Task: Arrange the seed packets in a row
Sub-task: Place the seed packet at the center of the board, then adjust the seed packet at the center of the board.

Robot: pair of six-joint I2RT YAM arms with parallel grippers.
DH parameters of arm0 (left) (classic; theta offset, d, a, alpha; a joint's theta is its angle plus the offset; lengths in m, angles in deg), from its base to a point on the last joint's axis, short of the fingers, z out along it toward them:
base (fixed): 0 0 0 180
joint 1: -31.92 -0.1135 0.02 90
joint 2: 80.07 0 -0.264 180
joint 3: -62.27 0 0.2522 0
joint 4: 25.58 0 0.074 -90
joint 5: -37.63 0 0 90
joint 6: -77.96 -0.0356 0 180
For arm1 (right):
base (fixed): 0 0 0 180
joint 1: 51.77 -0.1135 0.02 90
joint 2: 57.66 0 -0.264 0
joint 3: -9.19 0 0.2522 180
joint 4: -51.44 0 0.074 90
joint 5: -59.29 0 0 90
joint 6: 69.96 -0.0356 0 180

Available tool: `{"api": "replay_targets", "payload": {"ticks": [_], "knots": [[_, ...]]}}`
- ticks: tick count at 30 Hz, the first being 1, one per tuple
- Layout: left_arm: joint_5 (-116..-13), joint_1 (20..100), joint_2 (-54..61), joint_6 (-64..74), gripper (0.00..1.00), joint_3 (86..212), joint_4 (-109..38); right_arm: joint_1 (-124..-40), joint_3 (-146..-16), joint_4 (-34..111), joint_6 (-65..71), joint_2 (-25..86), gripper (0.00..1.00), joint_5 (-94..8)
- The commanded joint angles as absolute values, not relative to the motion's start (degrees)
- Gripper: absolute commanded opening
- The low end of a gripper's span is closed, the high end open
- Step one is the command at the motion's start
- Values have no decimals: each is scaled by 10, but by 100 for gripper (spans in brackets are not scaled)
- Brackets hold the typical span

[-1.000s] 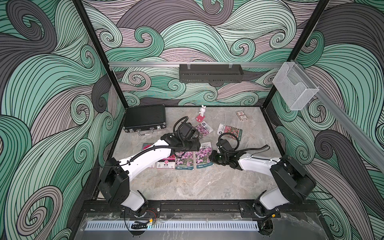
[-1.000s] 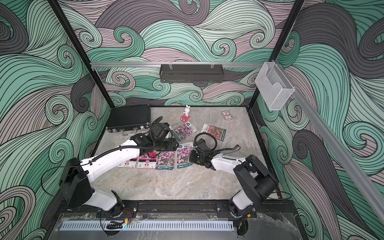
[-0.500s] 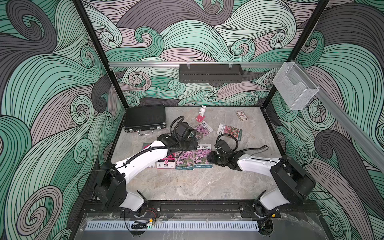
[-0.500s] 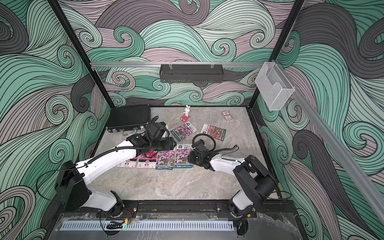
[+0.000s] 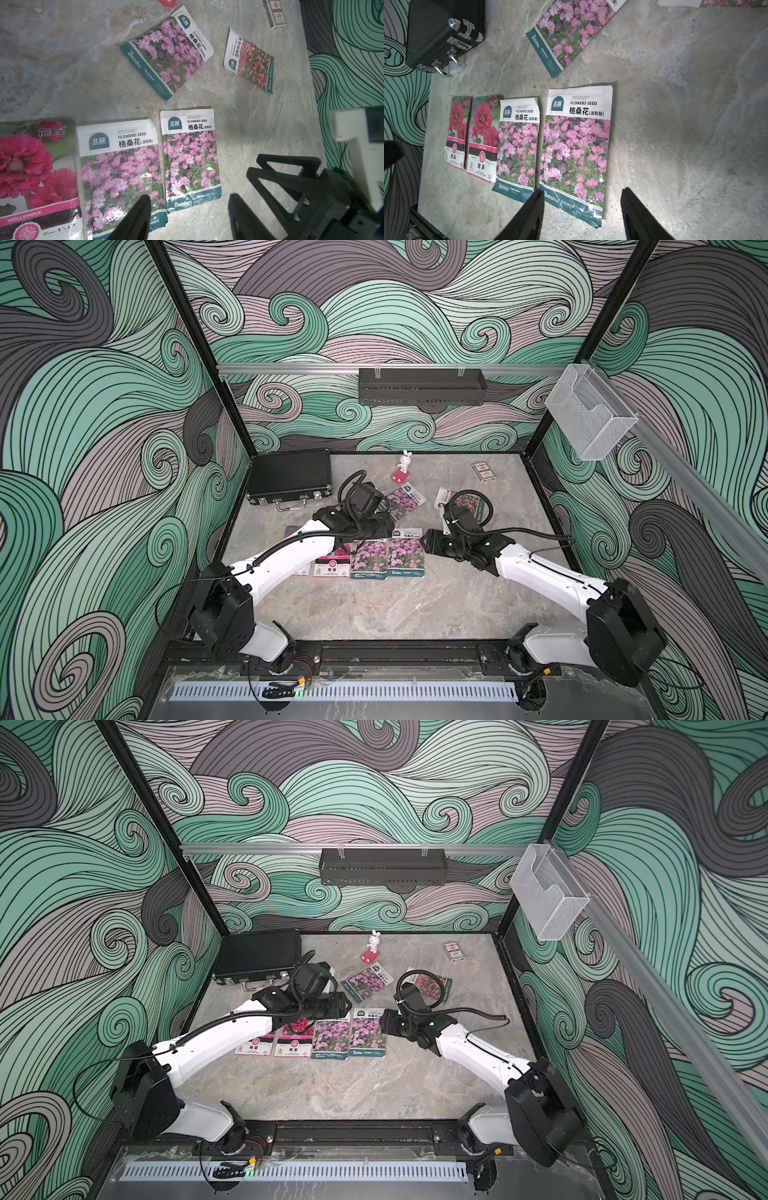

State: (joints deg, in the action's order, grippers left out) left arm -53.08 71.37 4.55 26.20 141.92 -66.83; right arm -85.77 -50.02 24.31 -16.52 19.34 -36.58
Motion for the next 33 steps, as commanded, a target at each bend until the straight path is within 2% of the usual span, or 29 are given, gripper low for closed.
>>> {"api": "replay_targets", "payload": {"ticks": [1,7,12,24,33], "knots": [[-545,707,94,243,61,1445,-672,-845,-513,217,-129,206,56,-450],[-553,706,168,239,58,1473,-650,-844,-487,244,-144,210,51,-507],[-557,706,222,229,57,1520,-655,-839,-468,259,-135,225,51,-499],[-555,706,228,226,57,1512,-656,-783,-606,257,-83,409,46,-531],[-553,705,223,224,56,1509,-658,-779,-666,257,-70,480,42,-536]]}}
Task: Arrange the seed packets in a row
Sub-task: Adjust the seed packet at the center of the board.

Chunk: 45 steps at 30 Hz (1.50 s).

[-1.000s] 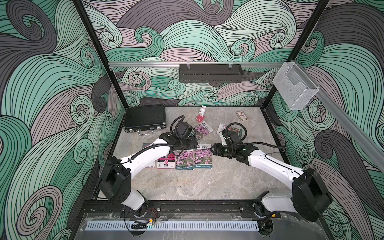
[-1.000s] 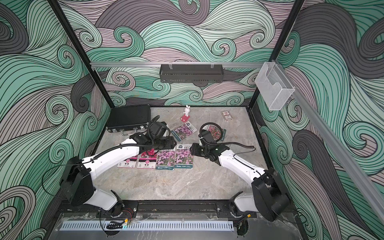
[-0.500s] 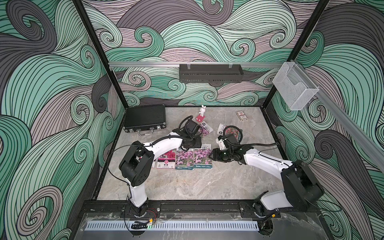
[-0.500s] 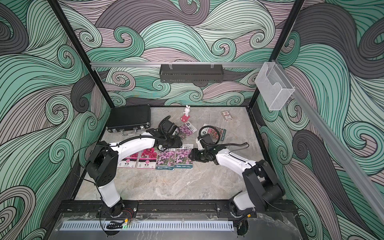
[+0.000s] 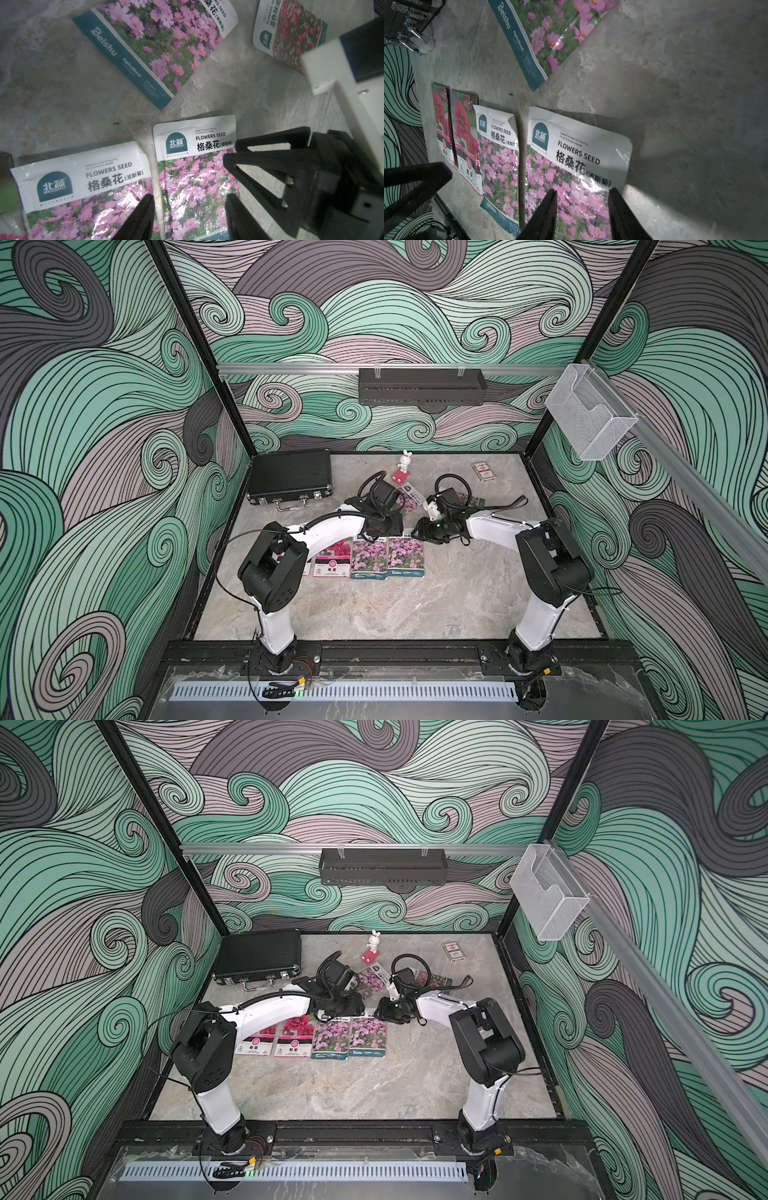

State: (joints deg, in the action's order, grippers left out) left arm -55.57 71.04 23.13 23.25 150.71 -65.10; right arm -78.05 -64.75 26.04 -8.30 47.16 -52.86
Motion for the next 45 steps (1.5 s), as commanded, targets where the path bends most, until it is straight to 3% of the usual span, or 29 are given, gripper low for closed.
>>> {"api": "replay_targets", "payload": {"ticks": [1,11,16,21,26,45], "knots": [[-553,705,223,224,56,1510,-660,-778,-670,254,-69,484,42,-534],[-556,702,226,225,56,1511,-657,-777,-683,243,-56,494,41,-529],[-555,701,220,225,56,1517,-658,-776,-683,243,-55,447,42,-532],[-544,678,239,226,59,1558,-687,-752,-712,231,-62,404,55,-566],[-587,622,283,265,62,1572,-656,-716,-733,265,-84,433,61,-631],[-668,545,413,285,63,1592,-475,-687,-737,339,-95,476,67,-714]]}}
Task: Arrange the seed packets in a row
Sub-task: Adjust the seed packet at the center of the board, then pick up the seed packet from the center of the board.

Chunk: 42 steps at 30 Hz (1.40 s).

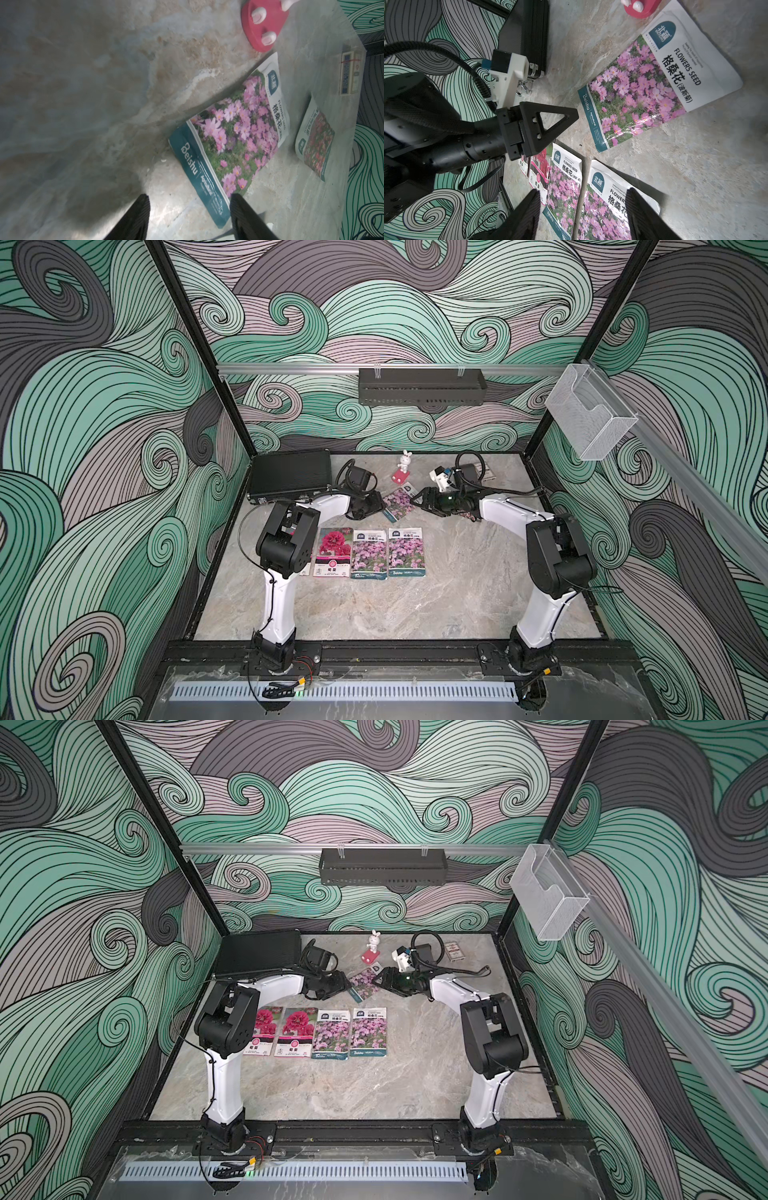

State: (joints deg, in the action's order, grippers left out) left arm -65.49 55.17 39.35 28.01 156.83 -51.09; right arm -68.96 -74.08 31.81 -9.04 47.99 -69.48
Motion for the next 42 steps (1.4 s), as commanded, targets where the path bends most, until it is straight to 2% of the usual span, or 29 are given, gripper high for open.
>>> {"api": "replay_targets", "payload": {"ticks": [1,7,16,21,24,28,36,42], "knots": [[-668,544,419,287,63,1593,-472,-687,-736,339,-94,475,67,-716],[-671,541,449,287,62,1613,-464,-686,-729,342,-92,468,67,-717],[-685,542,459,298,47,1587,-433,-684,-723,347,-96,464,67,-720],[-688,542,460,303,28,1564,-392,-685,-712,361,-100,461,67,-723],[-689,542,459,306,12,1560,-375,-685,-704,363,-98,457,67,-720],[-679,545,451,296,1,1569,-385,-685,-692,362,-94,450,67,-714],[-658,547,408,274,0,1589,-430,-685,-660,366,-96,427,67,-689],[-649,553,367,286,0,1589,-449,-684,-619,421,-167,407,68,-673]]}}
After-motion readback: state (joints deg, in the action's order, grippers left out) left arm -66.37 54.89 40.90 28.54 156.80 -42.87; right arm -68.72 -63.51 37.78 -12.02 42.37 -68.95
